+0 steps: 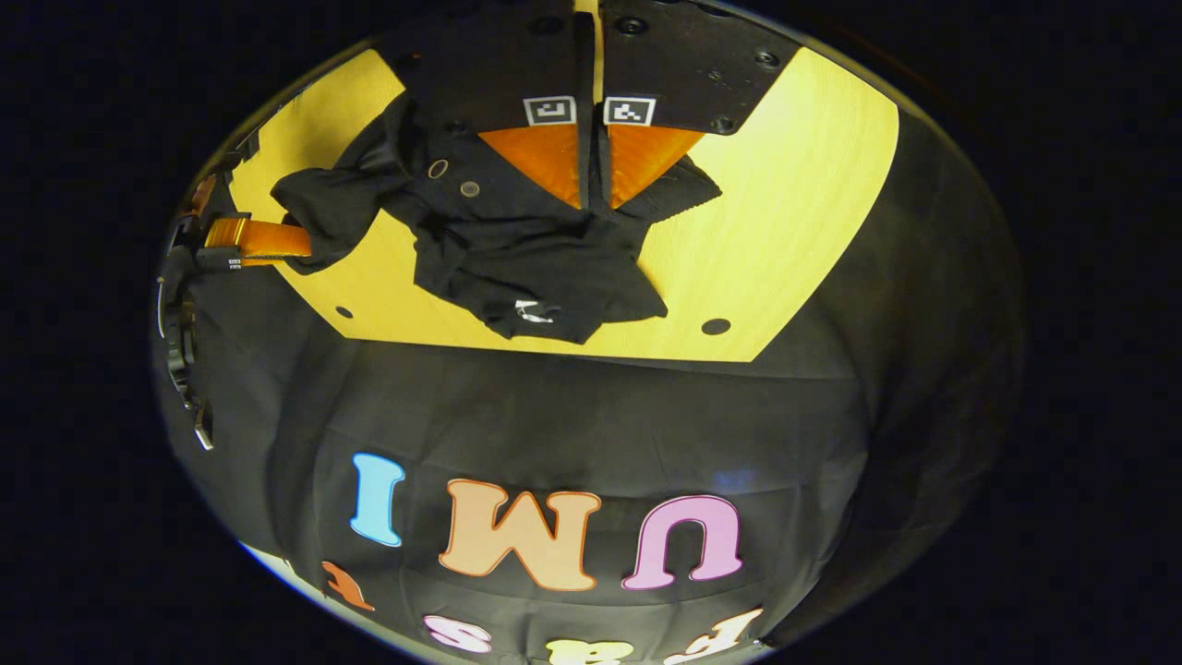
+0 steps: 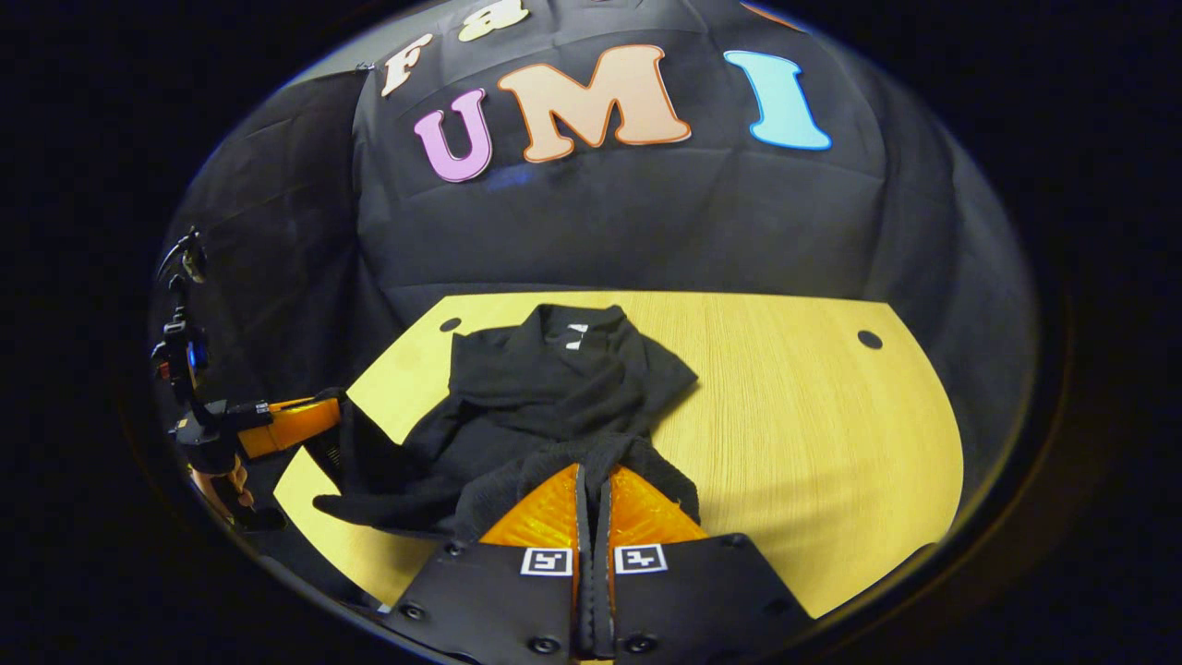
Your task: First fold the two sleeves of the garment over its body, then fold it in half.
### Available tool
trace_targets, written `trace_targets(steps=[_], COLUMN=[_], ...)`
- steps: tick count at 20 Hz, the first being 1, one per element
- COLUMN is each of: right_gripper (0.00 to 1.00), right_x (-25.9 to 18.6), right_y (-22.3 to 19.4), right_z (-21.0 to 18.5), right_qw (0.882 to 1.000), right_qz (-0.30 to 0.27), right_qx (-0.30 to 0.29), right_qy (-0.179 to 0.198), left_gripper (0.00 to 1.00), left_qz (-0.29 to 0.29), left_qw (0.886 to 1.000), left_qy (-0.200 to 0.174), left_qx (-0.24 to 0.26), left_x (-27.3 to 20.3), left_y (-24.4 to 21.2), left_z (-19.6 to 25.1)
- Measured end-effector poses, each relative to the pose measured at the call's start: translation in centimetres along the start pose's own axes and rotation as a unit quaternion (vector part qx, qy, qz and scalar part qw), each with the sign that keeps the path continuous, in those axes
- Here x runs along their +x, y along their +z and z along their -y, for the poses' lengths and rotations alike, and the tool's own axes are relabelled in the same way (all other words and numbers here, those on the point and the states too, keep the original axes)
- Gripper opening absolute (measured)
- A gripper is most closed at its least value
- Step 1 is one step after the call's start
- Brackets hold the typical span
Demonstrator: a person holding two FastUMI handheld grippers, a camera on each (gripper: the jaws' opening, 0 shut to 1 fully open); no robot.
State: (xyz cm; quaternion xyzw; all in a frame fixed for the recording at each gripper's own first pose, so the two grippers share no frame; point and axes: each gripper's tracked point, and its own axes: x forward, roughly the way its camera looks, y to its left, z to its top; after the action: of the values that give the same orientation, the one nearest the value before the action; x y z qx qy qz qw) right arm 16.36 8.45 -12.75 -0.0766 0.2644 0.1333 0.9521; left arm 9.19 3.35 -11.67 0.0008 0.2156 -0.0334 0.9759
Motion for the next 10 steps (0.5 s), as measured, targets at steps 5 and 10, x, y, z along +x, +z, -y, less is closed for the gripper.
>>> trace_targets(steps=[5,10], right_gripper=[0.02,0.02], right_x=[2.1,4.8], right_y=[5.7,11.1], right_z=[-0.5,1.4], right_qw=[1.0,0.999], right_qz=[0.024,0.047], right_qx=[0.004,0.016], right_qy=[0.011,0.001], left_gripper=[0.0,0.0], left_qz=[0.041,0.07], left_qw=[0.999,0.997], left_qy=[-0.009,-0.013], left_qx=[0.009,0.002], left_x=[3.3,6.9], left_y=[5.6,9.8], left_z=[0.0,-0.2])
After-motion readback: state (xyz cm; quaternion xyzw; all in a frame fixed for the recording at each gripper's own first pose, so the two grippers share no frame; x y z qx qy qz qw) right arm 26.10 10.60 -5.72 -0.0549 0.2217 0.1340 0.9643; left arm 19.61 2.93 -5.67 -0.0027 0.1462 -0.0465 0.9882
